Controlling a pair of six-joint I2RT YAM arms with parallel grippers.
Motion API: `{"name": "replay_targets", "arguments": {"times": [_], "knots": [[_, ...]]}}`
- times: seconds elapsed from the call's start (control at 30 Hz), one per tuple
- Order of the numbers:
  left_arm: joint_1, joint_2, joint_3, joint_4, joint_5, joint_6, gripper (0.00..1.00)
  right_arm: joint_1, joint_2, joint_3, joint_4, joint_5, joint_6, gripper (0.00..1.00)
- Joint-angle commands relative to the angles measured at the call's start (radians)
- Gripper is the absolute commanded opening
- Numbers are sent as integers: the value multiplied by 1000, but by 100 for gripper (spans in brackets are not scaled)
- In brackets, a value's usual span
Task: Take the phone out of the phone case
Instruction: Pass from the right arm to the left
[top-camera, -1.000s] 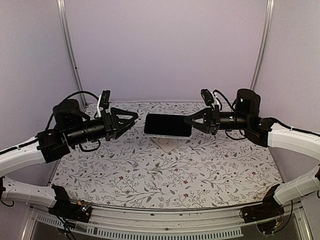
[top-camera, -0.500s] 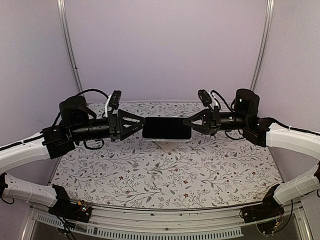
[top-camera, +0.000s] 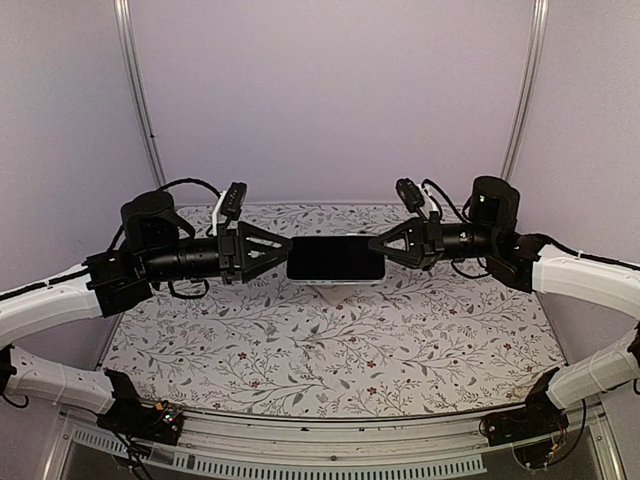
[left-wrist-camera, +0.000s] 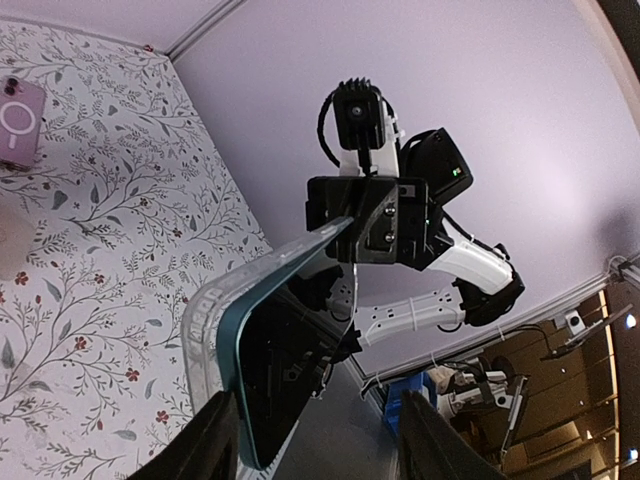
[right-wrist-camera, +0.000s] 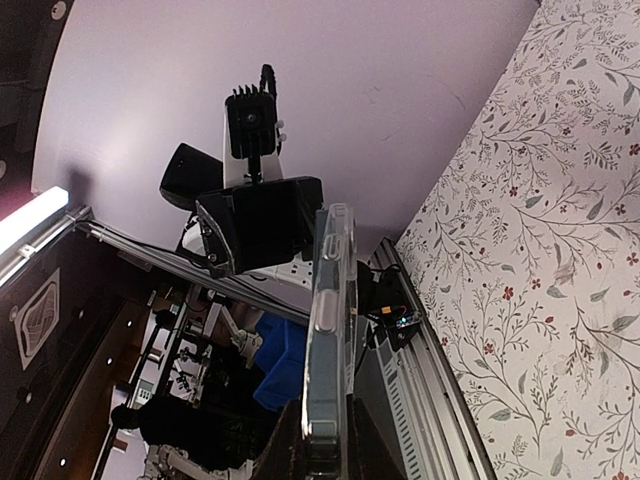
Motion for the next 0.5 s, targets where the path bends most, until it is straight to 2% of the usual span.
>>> {"name": "replay_targets", "arguments": {"times": [0.0, 0.47], "knots": [[6, 11, 14, 12, 34, 8, 56, 3, -11, 57, 89, -41, -11, 0], [6, -19, -5, 20, 25, 2, 55, 2, -37, 53, 108, -45, -18, 0]]}}
